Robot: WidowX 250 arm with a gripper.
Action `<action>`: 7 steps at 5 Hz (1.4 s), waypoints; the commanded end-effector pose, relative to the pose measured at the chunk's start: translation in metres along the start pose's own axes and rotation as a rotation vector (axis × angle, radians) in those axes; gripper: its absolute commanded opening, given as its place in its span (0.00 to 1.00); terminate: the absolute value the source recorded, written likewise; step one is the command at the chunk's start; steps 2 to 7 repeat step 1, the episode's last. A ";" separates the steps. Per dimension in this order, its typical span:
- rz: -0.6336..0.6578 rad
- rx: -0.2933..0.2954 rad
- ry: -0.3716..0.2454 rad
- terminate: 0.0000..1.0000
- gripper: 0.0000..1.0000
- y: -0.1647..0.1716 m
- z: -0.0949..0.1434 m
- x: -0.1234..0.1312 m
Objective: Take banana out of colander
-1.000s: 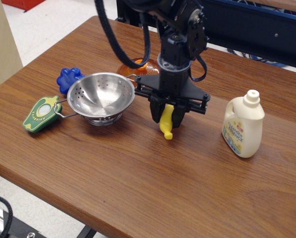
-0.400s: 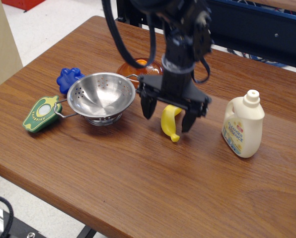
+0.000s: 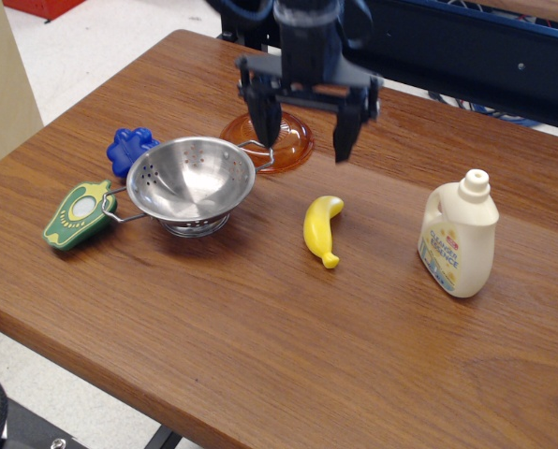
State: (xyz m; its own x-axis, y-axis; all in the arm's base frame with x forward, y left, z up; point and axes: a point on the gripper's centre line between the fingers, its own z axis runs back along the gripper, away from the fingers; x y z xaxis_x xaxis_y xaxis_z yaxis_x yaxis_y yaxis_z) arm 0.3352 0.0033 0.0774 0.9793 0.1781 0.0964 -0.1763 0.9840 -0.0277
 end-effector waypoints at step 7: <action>-0.001 -0.010 -0.075 1.00 1.00 0.006 0.026 0.010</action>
